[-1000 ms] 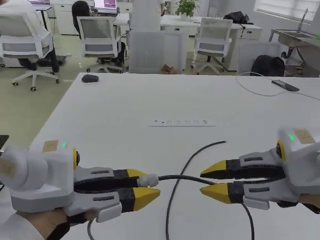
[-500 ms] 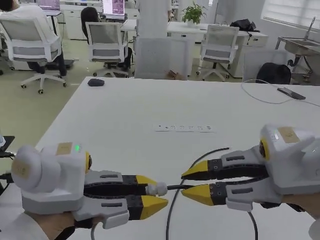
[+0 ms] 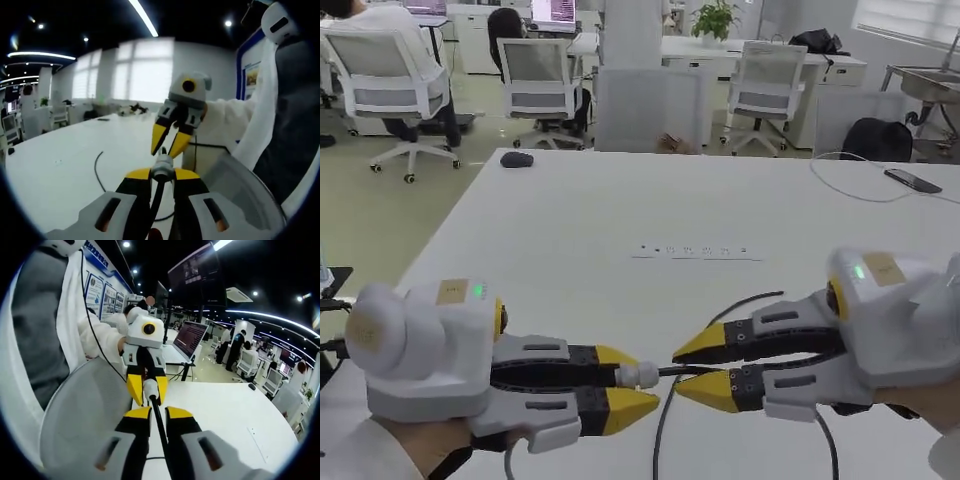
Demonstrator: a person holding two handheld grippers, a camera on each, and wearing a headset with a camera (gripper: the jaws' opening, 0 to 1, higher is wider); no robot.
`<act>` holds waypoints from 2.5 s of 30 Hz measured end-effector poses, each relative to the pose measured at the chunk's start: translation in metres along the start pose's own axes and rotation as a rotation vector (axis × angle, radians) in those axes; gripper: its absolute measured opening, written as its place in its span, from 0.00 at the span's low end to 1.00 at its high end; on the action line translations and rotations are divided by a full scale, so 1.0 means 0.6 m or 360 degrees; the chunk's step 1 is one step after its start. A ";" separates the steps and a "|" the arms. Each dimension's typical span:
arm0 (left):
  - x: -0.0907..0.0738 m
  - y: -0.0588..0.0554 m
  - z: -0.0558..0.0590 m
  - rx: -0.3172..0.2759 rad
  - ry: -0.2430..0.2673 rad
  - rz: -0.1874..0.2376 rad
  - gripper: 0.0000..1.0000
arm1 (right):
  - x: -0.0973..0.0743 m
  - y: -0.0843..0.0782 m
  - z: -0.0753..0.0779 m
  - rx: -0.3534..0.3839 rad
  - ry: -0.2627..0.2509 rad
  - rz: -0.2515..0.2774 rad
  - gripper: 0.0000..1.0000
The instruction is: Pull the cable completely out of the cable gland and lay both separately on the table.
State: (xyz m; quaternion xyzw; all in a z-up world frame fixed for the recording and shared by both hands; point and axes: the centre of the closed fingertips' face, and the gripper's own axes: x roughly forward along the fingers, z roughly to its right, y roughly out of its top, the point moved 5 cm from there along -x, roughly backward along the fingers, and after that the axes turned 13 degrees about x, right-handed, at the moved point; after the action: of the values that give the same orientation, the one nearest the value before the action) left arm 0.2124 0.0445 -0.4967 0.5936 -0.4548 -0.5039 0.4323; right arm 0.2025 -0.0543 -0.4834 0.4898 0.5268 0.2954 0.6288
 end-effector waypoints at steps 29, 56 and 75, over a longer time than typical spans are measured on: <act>-0.027 -0.006 -0.025 0.0015 0.0041 -0.0012 0.16 | -0.016 -0.018 0.017 0.0047 -0.0066 0.0016 0.03; -0.046 -0.011 -0.033 -0.0011 0.0107 -0.0006 0.17 | -0.053 -0.068 0.022 0.0189 -0.0201 -0.0026 0.05; -0.016 -0.003 -0.024 0.0024 0.0025 0.0016 0.17 | 0.000 -0.005 0.009 -0.0004 -0.0148 -0.0044 0.26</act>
State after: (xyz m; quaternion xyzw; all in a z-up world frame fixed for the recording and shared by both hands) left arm 0.2261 0.0551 -0.4946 0.5985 -0.4581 -0.4936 0.4339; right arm 0.2073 -0.0573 -0.4865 0.4949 0.5034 0.2643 0.6571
